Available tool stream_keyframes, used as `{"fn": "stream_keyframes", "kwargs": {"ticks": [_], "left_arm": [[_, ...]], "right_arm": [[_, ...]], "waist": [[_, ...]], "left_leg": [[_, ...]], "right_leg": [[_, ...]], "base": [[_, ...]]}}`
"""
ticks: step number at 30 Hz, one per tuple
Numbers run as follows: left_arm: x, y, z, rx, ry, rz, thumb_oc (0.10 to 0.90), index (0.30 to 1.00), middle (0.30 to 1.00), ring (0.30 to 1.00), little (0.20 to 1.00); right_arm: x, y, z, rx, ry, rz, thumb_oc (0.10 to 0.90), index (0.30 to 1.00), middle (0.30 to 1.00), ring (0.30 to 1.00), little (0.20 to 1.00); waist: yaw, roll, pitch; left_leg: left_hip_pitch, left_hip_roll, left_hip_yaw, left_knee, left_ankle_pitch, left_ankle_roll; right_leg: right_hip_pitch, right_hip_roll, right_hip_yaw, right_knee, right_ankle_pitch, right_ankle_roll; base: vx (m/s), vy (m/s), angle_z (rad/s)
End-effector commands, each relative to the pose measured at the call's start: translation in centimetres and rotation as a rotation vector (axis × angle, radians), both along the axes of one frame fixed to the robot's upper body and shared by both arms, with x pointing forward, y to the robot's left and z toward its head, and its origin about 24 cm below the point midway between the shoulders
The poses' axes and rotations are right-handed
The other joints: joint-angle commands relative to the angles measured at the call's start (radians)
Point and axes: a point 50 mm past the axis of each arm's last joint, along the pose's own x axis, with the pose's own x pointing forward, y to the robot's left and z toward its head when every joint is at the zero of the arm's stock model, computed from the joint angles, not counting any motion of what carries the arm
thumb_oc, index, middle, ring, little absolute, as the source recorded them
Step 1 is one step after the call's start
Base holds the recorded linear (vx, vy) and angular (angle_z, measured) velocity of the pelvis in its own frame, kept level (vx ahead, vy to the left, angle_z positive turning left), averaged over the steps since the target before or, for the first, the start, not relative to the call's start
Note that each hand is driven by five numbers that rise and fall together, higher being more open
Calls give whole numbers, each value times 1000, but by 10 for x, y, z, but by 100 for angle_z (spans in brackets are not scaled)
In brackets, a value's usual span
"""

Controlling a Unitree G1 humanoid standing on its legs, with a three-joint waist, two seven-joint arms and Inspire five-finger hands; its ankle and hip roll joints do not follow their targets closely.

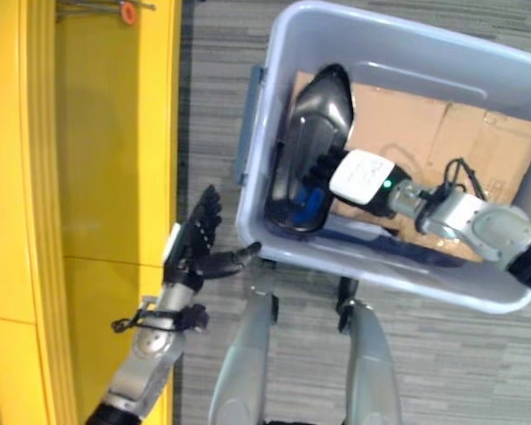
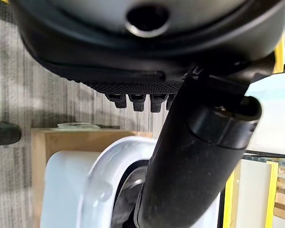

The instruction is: Move parts from the plastic box to the shelf.

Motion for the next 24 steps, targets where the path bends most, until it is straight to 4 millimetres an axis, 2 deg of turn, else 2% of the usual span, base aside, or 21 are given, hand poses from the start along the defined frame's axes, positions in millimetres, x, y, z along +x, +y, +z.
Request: {"fn": "stream_keyframes", "kwargs": {"ticks": [1,14,16,20,22,24], "left_arm": [[2,-13,36,-33,-228,-38,900,1000,1000,1000,1000],[7,-17,38,-52,-231,-36,900,1000,1000,1000,1000],[10,-18,41,-51,-239,-38,900,1000,1000,1000,1000],[12,-18,41,-44,-237,-40,900,1000,1000,1000,1000],[14,-17,40,-37,-228,-41,900,1000,1000,1000,1000],[14,-16,40,-33,-228,-42,900,1000,1000,1000,1000]], "right_arm": [[9,-54,-53,-150,158,-273,400,300,300,300,300],[6,-49,-62,-73,153,-253,400,300,300,300,300],[7,-47,-65,-47,139,-254,400,300,300,300,300],[4,-51,-67,-32,141,-266,400,300,300,300,300],[0,-56,-57,32,113,-260,400,300,300,300,300],[-2,-57,-53,53,101,-257,400,300,300,300,300]], "waist": [[12,41,-8],[6,15,-8],[12,-3,-8],[11,-18,-8],[9,-34,-8],[10,-37,-8]], "left_leg": [[-12,-7,36,116,-97,16],[71,-1,28,63,-86,19],[122,9,21,19,-70,21],[181,18,14,-22,-53,21],[280,28,4,-75,-35,13],[304,31,2,-87,-30,11]], "right_leg": [[71,-26,21,-127,110,12],[143,-19,11,-166,115,15],[189,-14,2,-209,133,22],[250,-16,-12,-247,141,25],[355,-25,-31,-304,143,29],[381,-25,-35,-318,148,30]], "base": [[0,0,0],[0,-4,5],[-1,-31,16],[5,-13,4],[27,-23,7],[0,0,0]]}}
